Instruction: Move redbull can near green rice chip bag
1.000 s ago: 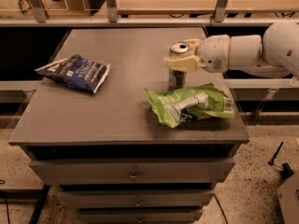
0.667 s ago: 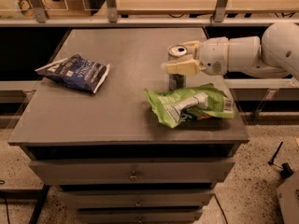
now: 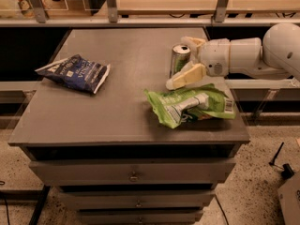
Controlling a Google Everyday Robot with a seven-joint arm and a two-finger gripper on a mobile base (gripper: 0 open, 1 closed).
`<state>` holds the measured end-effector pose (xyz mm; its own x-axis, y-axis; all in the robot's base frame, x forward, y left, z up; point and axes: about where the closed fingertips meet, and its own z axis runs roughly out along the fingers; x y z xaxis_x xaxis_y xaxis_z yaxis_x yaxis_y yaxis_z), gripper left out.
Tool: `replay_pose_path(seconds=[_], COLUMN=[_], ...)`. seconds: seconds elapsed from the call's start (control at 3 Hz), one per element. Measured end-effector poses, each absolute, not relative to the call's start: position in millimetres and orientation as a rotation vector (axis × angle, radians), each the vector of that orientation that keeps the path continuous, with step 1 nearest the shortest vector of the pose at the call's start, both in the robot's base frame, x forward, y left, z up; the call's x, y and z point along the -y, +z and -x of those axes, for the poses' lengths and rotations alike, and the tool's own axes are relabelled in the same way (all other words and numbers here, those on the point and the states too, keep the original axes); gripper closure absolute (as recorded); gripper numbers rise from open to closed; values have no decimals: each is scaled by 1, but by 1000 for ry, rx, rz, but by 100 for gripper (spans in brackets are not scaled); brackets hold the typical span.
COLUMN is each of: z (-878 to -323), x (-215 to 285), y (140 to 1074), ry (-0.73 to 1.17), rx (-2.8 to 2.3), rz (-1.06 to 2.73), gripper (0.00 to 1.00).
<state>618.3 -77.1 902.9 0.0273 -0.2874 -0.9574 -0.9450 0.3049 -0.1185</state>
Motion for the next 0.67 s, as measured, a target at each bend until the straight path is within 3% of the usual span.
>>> replay_pose_path(seconds=[0.67], z=[-621], x=[90], y=[902], ry=[730], rx=[-1555], rz=[1156], gripper=[0])
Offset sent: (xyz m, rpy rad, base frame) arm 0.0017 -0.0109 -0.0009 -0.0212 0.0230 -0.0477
